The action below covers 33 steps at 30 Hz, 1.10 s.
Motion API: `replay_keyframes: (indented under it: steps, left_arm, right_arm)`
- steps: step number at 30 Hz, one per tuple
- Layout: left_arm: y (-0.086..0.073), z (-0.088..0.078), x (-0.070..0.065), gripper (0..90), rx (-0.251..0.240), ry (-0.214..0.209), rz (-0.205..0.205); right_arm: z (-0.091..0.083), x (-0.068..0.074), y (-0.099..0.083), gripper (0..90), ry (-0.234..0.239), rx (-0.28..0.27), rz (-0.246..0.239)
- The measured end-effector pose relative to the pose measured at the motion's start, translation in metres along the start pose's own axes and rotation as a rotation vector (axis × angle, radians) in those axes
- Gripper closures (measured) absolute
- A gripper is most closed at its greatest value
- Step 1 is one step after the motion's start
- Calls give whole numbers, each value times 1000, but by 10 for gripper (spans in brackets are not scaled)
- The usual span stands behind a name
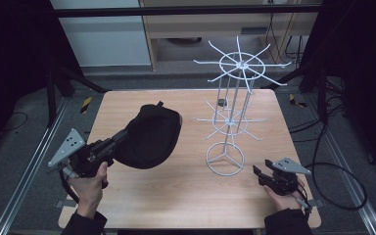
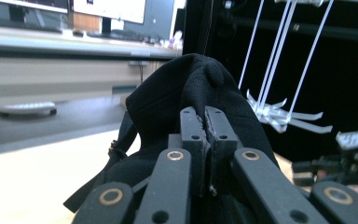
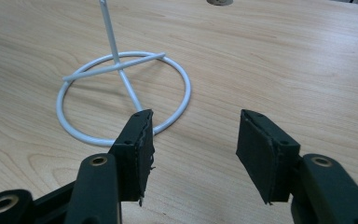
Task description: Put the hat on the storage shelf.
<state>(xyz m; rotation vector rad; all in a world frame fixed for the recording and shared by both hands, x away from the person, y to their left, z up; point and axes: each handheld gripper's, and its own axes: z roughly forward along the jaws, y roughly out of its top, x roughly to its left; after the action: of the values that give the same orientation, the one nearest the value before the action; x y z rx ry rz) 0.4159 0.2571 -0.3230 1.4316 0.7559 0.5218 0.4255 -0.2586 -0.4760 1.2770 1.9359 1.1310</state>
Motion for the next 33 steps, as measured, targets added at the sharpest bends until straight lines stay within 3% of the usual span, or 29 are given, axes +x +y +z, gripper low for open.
replay_keyframes:
  steps: [7,19,26,33]
  left_arm:
    - [20,0,-4,873,-99,-21,-23]
    - [44,5,-18,873,-220,-61,-45]
    - [58,6,-27,873,-235,-89,-32]
    - [83,2,-34,873,-233,-101,-6]
  right_arm:
    - [0,0,0,457,6,3,0]
    - [1,0,0,456,6,2,-3]
    - [1,0,0,455,3,0,-9]
    - [1,0,0,455,3,3,-7]
